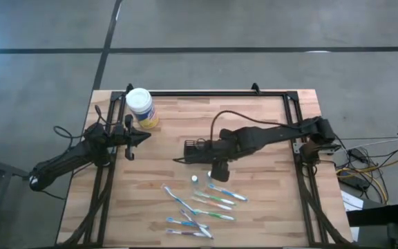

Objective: Pick & Place toothbrushing station
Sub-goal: Put the right blue mouthwash into the wire organizer

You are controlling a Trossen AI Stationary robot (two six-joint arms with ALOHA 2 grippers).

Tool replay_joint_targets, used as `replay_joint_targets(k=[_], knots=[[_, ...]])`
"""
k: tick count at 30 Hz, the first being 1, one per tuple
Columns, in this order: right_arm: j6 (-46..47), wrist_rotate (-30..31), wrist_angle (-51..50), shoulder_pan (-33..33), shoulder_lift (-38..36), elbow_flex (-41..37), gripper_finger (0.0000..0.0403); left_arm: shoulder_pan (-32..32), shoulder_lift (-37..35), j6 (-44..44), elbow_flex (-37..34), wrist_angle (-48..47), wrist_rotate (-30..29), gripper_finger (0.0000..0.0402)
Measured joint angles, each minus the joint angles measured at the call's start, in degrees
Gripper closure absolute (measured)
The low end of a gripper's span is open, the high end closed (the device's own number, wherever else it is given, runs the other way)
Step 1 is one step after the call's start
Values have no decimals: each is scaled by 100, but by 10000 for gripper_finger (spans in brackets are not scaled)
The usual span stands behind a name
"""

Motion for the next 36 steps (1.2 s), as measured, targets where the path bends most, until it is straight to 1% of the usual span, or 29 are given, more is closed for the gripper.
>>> replay_joint_targets(k=[5,12,16,21,27,36], knots=[[-230,-386,-112,159,368,338,197,0,1,-9,0,-1,17,388],[-1349,-411,-127,446,767,820,197,0,0,-10,0,-2,20,388],[-1600,-432,-133,484,1054,1041,197,0,4,-12,0,-2,20,388],[-1933,-605,-330,468,1331,1216,197,0,5,-14,0,-25,21,388],[-2334,-625,-281,474,1335,1084,197,0,7,-14,0,-32,20,388],[-2374,-623,-111,375,1387,677,197,0,9,-14,0,-37,20,388]])
